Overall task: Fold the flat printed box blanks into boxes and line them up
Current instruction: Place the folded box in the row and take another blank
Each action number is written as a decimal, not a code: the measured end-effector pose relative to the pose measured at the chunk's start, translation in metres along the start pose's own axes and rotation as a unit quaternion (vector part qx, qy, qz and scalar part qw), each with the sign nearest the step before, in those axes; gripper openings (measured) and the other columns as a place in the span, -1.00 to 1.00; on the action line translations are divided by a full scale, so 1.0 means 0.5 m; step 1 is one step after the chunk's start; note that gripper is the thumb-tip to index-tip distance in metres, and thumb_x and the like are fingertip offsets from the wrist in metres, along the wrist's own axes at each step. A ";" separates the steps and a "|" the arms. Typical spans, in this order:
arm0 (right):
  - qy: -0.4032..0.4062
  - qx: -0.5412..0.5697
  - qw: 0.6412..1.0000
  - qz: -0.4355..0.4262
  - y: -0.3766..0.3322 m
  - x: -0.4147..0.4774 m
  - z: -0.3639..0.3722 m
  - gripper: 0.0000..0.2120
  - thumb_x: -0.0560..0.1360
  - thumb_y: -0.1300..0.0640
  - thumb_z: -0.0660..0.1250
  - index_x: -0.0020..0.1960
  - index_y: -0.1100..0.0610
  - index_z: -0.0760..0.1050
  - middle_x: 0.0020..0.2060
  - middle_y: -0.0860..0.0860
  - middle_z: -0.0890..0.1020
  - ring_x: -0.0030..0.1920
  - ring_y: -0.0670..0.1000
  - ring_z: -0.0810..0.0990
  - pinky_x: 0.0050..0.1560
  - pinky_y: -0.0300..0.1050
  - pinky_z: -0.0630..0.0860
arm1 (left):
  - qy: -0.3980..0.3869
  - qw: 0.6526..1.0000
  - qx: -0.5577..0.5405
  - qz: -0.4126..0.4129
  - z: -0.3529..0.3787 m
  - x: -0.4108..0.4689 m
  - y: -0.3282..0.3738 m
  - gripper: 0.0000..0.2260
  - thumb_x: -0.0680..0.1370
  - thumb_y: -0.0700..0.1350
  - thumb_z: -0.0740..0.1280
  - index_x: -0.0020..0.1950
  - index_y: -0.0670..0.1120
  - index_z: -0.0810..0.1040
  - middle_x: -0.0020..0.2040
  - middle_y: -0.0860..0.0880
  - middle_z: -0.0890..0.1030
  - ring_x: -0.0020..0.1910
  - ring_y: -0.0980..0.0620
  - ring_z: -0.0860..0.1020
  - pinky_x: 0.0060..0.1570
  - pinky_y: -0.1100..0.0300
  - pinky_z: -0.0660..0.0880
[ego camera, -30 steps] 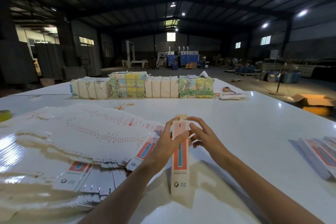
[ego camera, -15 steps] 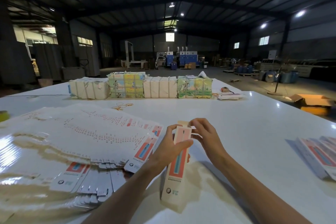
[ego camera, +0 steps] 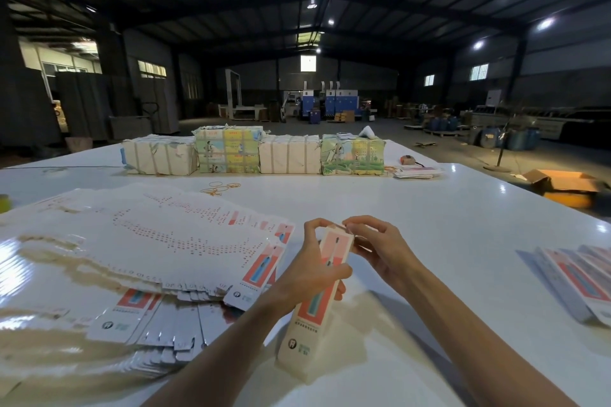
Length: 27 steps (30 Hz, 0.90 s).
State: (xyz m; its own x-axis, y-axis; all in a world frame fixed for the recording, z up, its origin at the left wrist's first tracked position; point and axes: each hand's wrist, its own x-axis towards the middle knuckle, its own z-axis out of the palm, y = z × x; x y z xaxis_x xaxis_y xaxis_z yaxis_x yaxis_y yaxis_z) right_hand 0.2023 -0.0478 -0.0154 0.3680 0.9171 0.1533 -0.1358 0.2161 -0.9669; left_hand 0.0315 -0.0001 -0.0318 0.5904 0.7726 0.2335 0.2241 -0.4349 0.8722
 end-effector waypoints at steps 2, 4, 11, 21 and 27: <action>-0.003 0.005 1.000 0.002 -0.005 0.001 -0.003 -0.85 0.62 0.29 0.39 -0.02 0.24 0.74 0.00 0.21 0.75 0.00 0.13 0.76 -0.08 -0.11 0.66 | 0.001 1.000 0.023 0.004 0.000 0.001 0.004 -0.30 0.50 -0.05 0.56 0.26 0.33 0.07 0.01 0.07 0.58 -0.24 0.23 0.71 -0.46 0.36 0.54; -0.006 0.013 1.000 0.009 -0.011 0.002 -0.004 -0.86 0.61 0.28 0.41 -0.03 0.24 0.76 0.00 0.21 0.76 -0.01 0.13 0.76 -0.09 -0.12 0.67 | 0.005 0.999 0.045 0.012 0.000 0.001 0.008 -0.28 0.48 -0.04 0.57 0.21 0.38 0.04 -0.03 0.12 0.56 -0.27 0.28 0.69 -0.49 0.39 0.51; -0.011 0.144 0.986 0.082 -0.005 -0.003 0.003 -0.86 0.49 0.19 0.56 0.00 0.25 0.77 0.08 0.18 0.76 0.05 0.11 0.77 0.00 -0.07 0.71 | -0.008 0.999 0.015 0.032 -0.011 0.004 0.009 -0.31 0.47 -0.04 0.56 0.21 0.41 0.11 -0.01 0.05 0.60 -0.29 0.09 0.73 -0.44 0.31 0.57; -0.036 0.075 0.997 0.000 0.000 -0.007 0.008 -0.90 0.56 0.27 0.46 0.00 0.23 0.75 0.02 0.18 0.76 -0.03 0.07 0.76 -0.05 -0.12 0.66 | 0.026 0.999 -0.021 0.036 0.004 -0.002 0.005 -0.31 0.41 -0.04 0.56 0.20 0.42 0.13 0.03 -0.03 0.61 -0.30 0.00 0.74 -0.39 0.24 0.63; -0.041 0.027 0.999 -0.014 -0.008 -0.008 -0.001 -0.88 0.57 0.28 0.42 -0.05 0.26 0.74 0.03 0.24 0.75 0.02 0.07 0.76 -0.05 -0.16 0.65 | 0.035 0.997 -0.014 0.071 0.006 -0.001 0.004 -0.19 0.43 -0.09 0.58 0.26 0.48 0.05 -0.01 -0.01 0.63 -0.32 -0.01 0.73 -0.40 0.26 0.61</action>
State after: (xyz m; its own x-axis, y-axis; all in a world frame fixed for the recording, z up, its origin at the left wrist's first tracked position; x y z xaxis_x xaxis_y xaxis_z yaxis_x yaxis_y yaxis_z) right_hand 0.2019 -0.0524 -0.0120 0.2968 0.9342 0.1979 -0.1761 0.2572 -0.9502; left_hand 0.0340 -0.0028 -0.0317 0.5583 0.7357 0.3835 0.1202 -0.5291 0.8400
